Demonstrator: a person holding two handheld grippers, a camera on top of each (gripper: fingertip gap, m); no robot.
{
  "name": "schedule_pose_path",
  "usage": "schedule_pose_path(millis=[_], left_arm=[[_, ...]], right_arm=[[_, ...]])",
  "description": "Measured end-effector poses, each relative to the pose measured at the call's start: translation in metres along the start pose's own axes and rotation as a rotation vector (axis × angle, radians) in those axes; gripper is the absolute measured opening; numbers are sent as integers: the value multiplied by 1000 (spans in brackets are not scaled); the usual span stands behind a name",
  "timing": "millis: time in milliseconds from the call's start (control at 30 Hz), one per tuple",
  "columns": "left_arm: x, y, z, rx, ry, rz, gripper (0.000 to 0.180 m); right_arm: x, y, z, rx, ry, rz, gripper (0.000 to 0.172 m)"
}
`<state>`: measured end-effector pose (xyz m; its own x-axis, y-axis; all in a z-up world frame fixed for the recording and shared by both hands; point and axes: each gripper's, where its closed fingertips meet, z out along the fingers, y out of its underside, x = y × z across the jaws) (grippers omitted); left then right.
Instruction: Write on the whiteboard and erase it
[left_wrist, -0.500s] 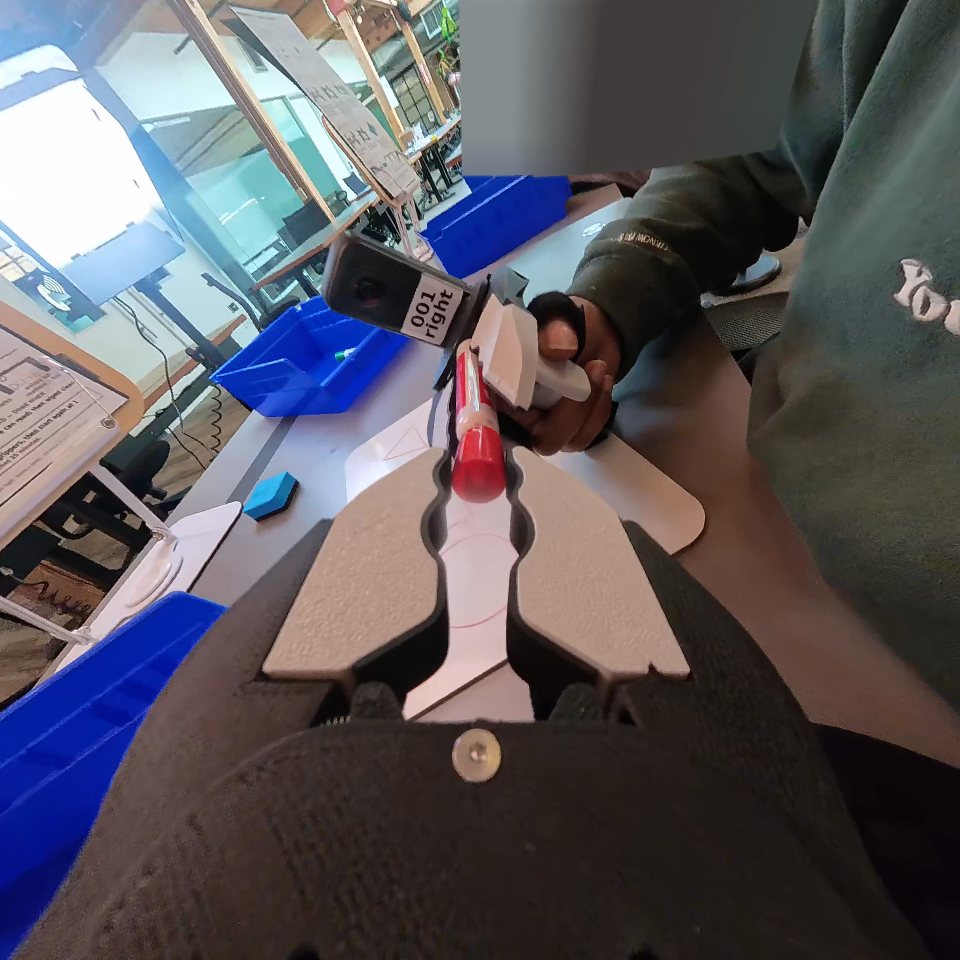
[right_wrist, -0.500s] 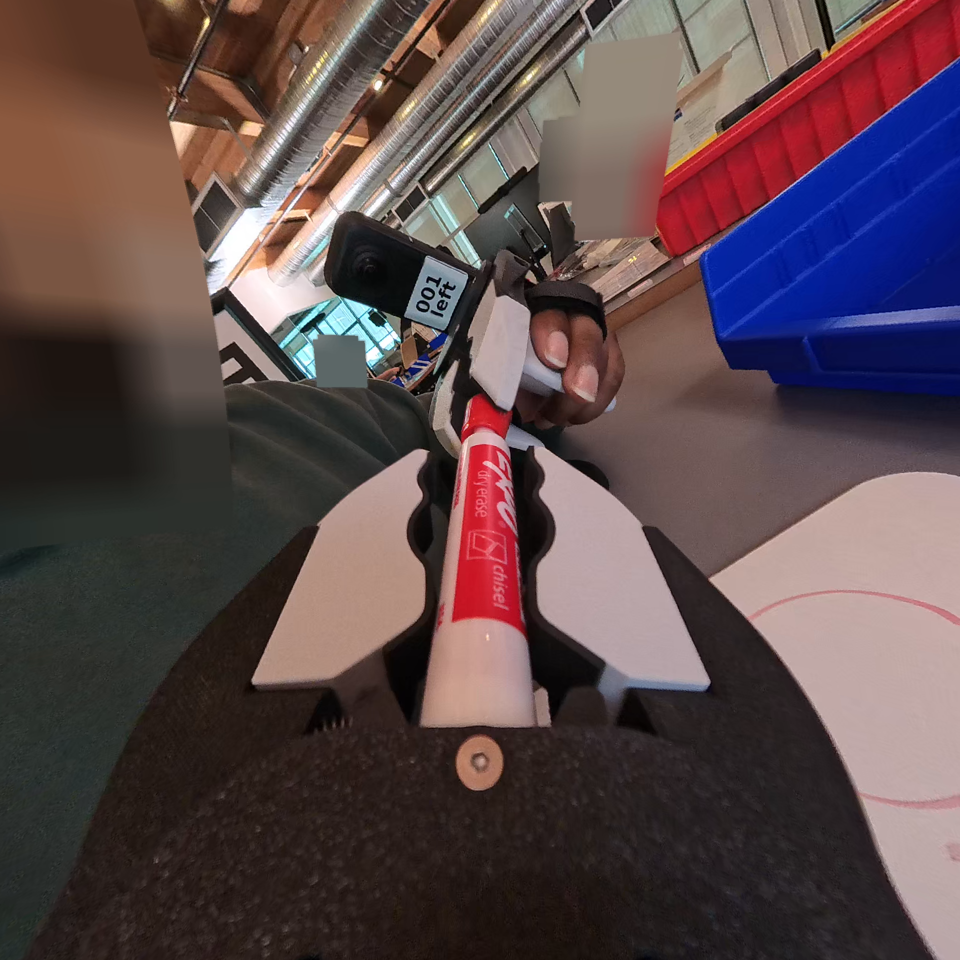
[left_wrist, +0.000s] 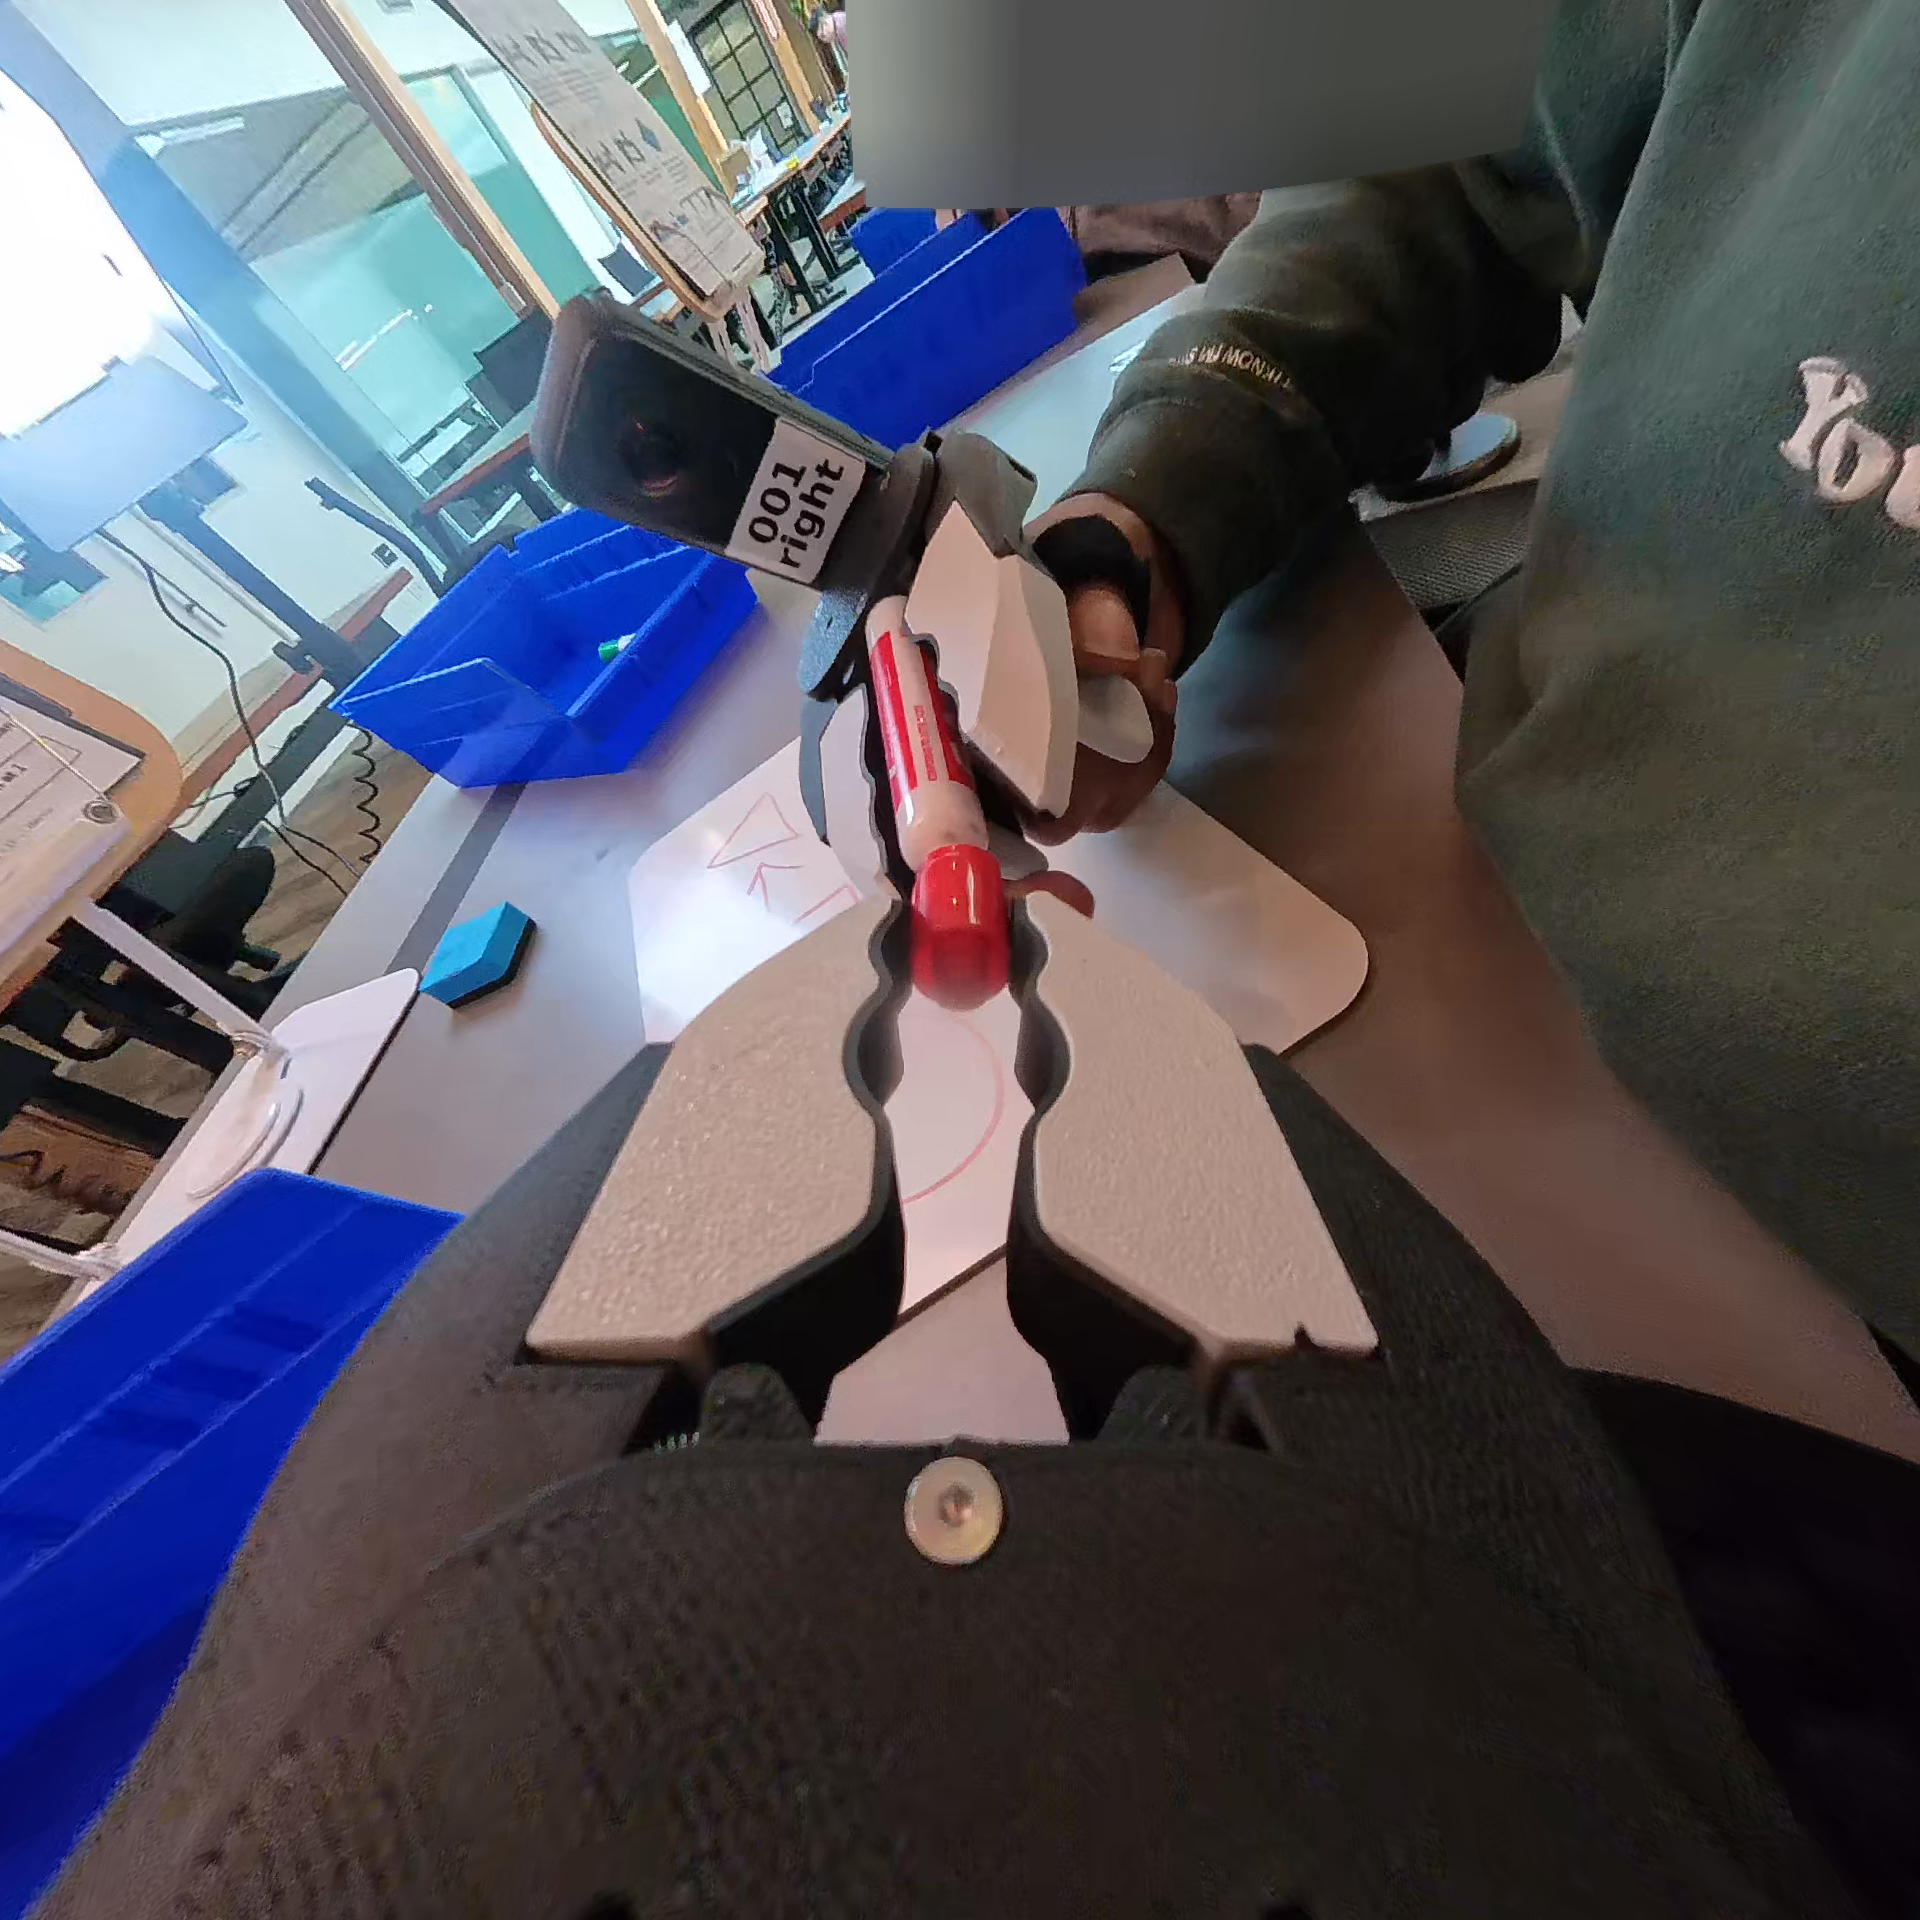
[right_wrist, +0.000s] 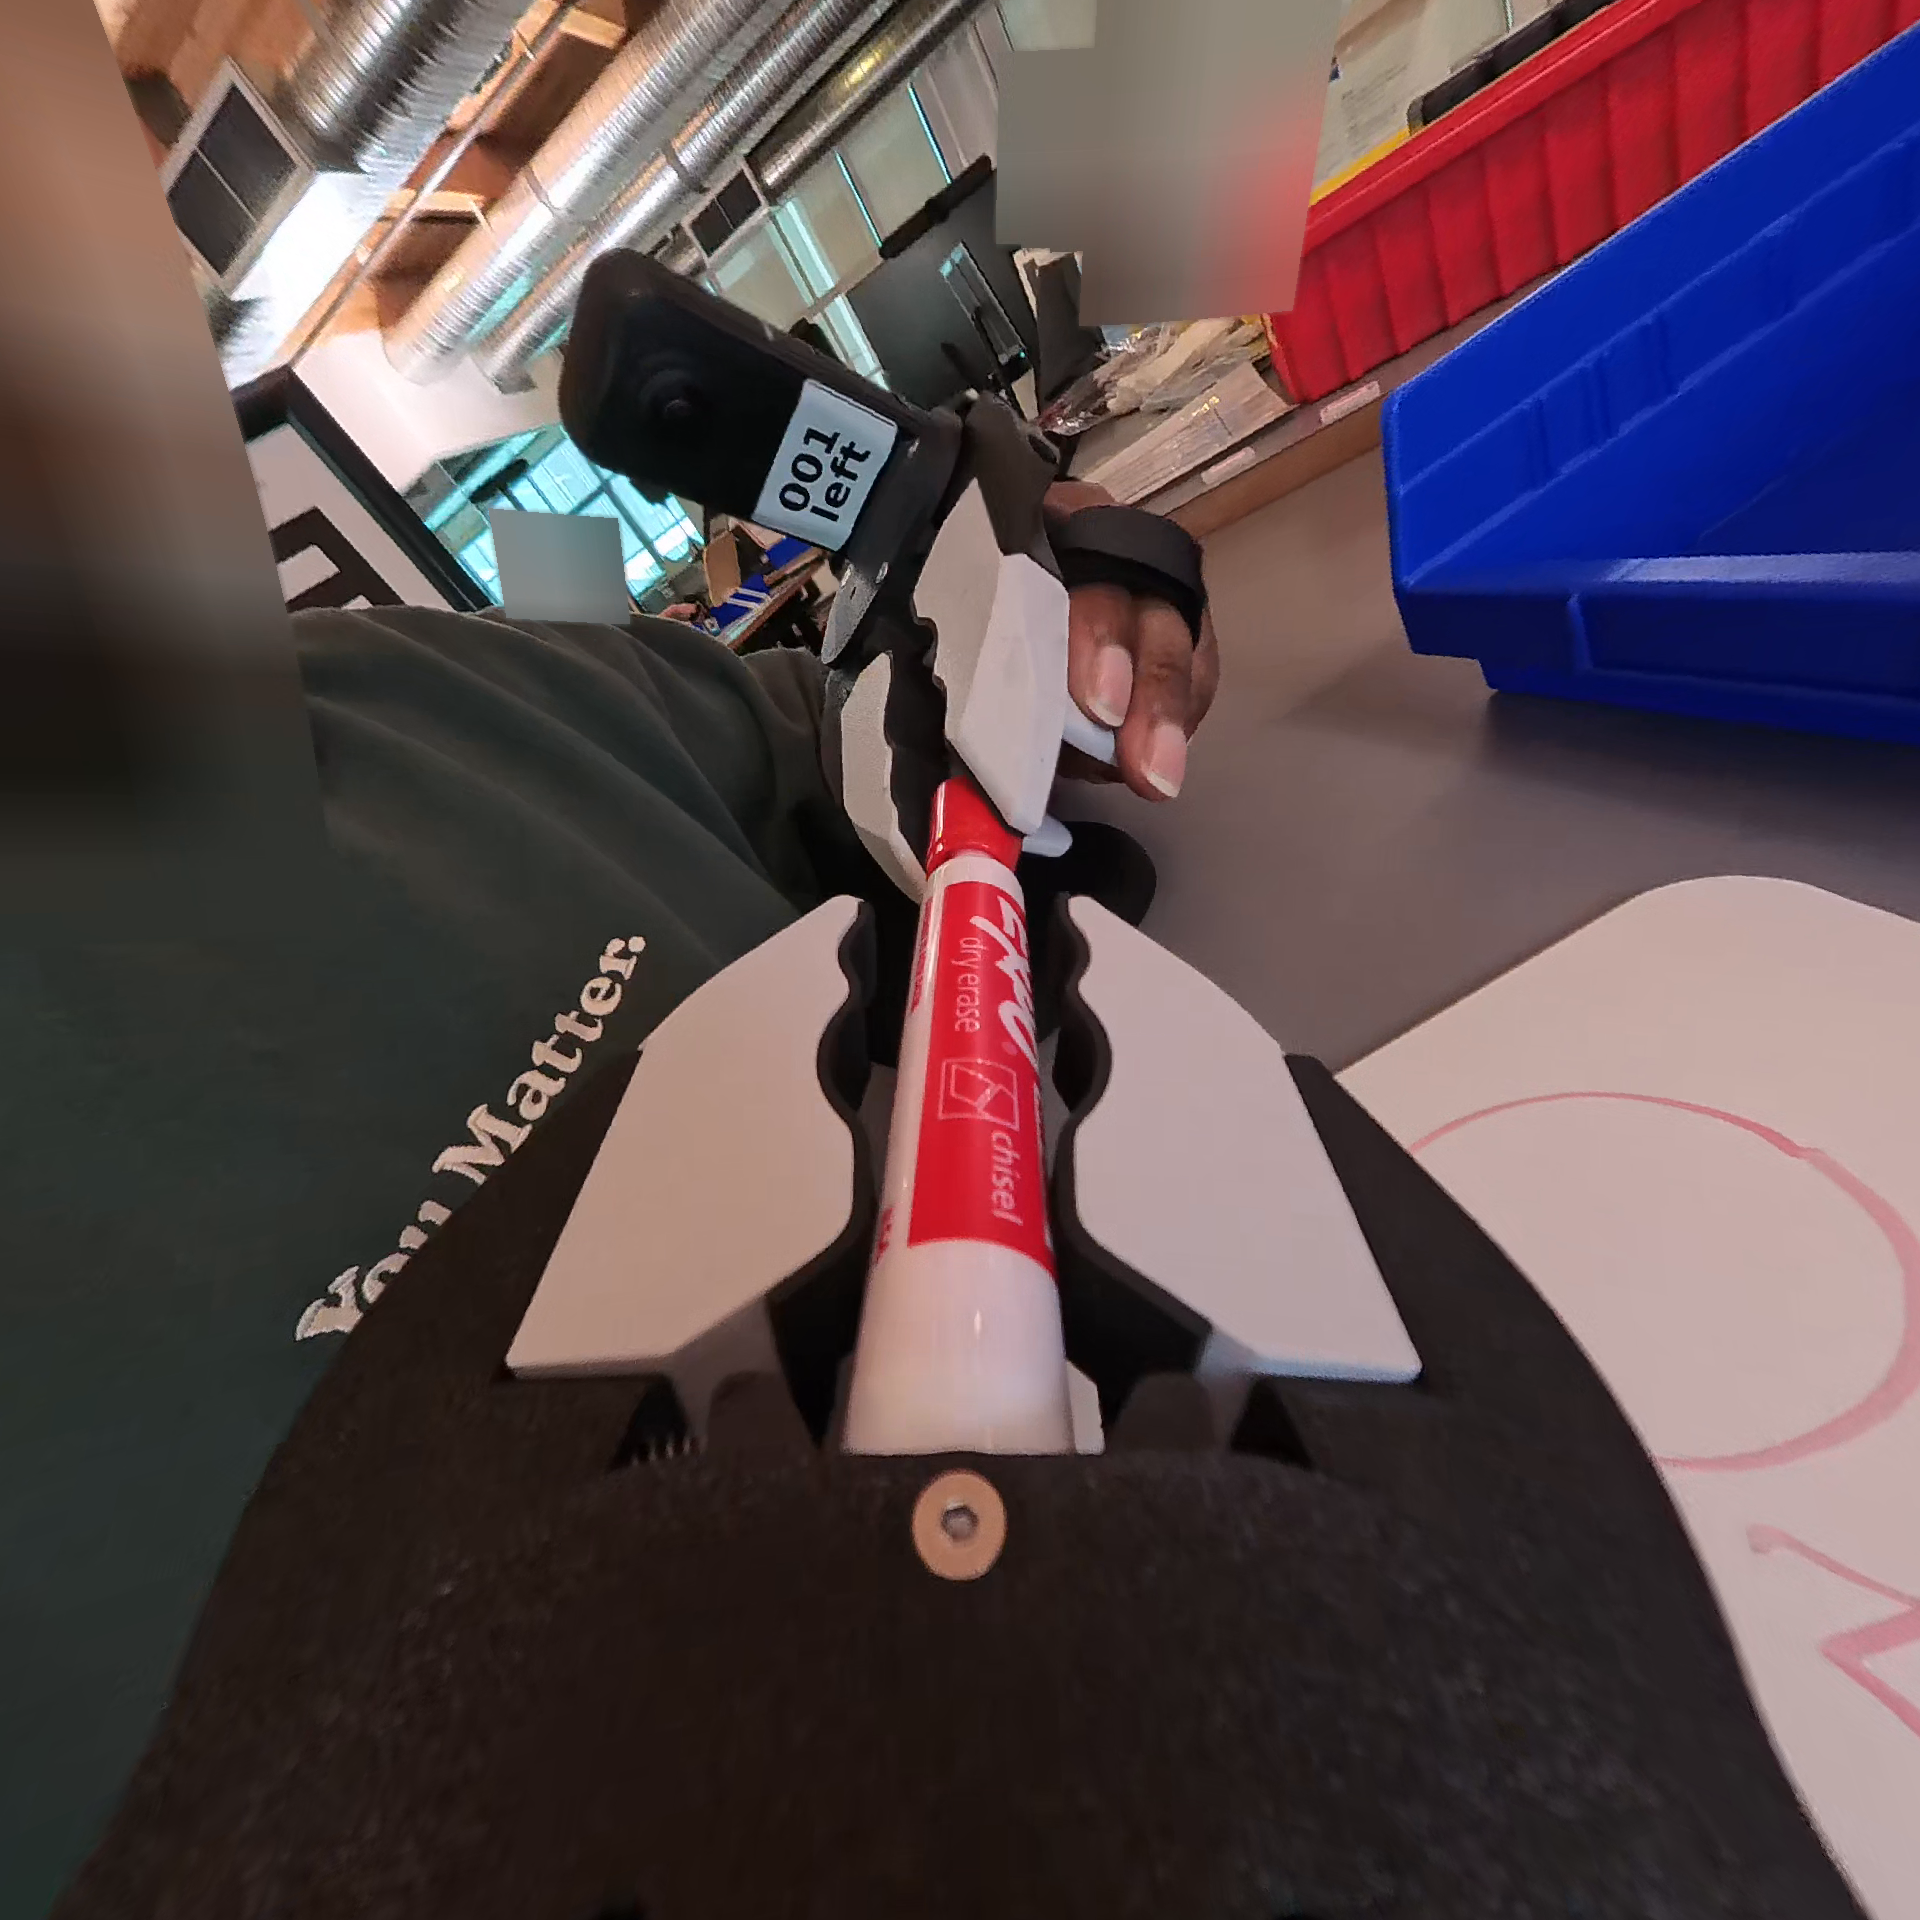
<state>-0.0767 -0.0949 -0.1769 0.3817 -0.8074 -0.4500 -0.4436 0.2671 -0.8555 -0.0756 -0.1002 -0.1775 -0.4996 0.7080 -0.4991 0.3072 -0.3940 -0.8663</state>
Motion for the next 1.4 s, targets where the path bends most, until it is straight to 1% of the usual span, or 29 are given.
schedule_pose_path(millis=[67, 167, 300, 467, 533, 600, 633, 700, 800, 967, 1000, 1067, 1100, 1233, 1333, 1400], left_arm=[[3, 4, 1, -24, 1, 27, 18], [4, 4, 1, -9, 10, 20, 18], [5, 3, 1, -6, 12, 27, 18], [5, -1, 2, 20, 26, -1, 18], [6, 1, 2, 12, 35, -11, 18], [5, -3, 2, 47, 36, -59, 18], [2, -7, 2, 68, 16, -81, 18], [-1, -5, 5, 45, -19, -66, 18], [-8, -8, 6, 51, -56, -71, 18], [-14, -11, 6, 81, -48, -106, 19], [-17, -14, 5, 99, -42, -117, 19], [-28, -16, 0, 120, -51, -149, 19], [-33, -14, -4, 125, -57, -166, 19], [-42, 6, -15, 61, -69, -192, 20], [-41, 19, -12, 22, -47, -220, 20], [-36, 21, -8, 16, -25, -231, 19]], right_arm=[[2, 4, 0, -18, 10, 0, 33], [1, 3, 0, 16, -23, 65, 33], [0, 2, 1, 11, -20, 64, 33], [-3, 0, 0, -10, 18, -15, 32], [-2, 1, 0, -27, 53, -74, 32], [-6, -7, 0, 14, 67, -124, 33], [-6, -12, -1, 46, 86, -151, 33], [-3, -11, 2, 26, 153, -244, 33], [-2, -19, -1, 74, 208, -291, 33], [-1, -26, -3, 58, 182, -298, 34], [-1, -30, -4, 45, 173, -304, 34], [7, -35, -8, -29, 230, -363, 57], [11, -38, -15, -59, 266, -401, 62], [25, -47, -42, -176, 461, -622, 63], [29, -42, -46, -305, 532, -745, 59], [35, -33, -44, -392, 563, -801, 56]])
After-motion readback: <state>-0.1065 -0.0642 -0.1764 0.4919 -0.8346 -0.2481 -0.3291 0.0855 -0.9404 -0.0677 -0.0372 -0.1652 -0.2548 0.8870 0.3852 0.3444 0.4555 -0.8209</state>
